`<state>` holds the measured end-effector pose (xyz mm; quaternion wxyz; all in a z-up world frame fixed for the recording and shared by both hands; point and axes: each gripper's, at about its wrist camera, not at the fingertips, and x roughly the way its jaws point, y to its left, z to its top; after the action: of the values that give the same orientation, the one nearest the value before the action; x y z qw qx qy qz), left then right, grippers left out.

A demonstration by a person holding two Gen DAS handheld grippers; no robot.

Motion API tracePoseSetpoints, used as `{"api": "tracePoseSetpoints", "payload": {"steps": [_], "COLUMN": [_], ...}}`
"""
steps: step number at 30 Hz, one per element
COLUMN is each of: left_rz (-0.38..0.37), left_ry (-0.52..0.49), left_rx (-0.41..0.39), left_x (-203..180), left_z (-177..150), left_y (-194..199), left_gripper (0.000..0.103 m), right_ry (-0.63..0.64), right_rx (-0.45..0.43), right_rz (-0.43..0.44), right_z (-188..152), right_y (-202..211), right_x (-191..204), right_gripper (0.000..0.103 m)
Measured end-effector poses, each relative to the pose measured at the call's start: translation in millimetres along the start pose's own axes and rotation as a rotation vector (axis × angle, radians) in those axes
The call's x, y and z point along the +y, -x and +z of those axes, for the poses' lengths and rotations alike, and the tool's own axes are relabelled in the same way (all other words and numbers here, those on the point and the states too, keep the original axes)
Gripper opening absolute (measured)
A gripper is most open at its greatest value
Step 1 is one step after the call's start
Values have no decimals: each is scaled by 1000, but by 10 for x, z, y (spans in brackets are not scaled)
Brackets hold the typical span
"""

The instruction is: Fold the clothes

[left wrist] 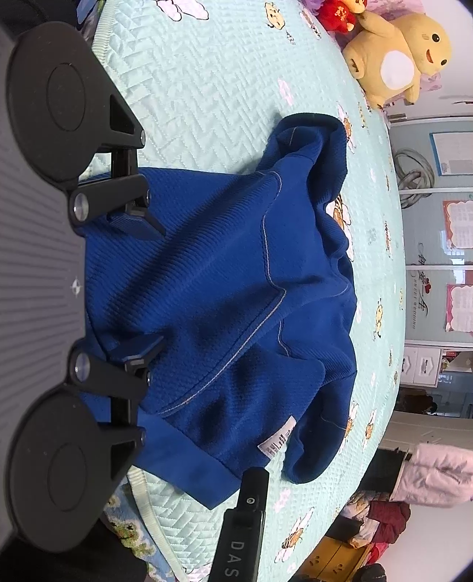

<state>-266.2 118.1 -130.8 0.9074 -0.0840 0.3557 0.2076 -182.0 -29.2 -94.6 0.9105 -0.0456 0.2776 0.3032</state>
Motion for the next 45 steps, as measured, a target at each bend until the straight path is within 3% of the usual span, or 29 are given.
{"api": "tracePoseSetpoints", "payload": {"steps": [13,19,23,28,37,45], "left_rz": [16,50,57,34,44,69], "left_ry": [18,49,94,82,162,191], "left_rx": [-2,-14,-8,-7,-39,-66], "left_x": [47,161,217,184,434,617], "left_z": [9,75,95,37,36,113], "left_y": [-10,-37,-93,-77,47,80], "left_gripper": [61,63,63,63,64,66], "right_ry": [3,-56,-88,-113,-120,-105], "right_rx": [16,-17,9,-16,-108,-98], "right_rz": [15,91,107,106,101,111], "right_z": [-24,-177,-269,-288,-239,-261], "right_y": [-58,-136,-247,-195,-28,-52], "right_x": [24,-85,-174,-210,-168,-95], "right_gripper": [56,64,64,64,66,67]}}
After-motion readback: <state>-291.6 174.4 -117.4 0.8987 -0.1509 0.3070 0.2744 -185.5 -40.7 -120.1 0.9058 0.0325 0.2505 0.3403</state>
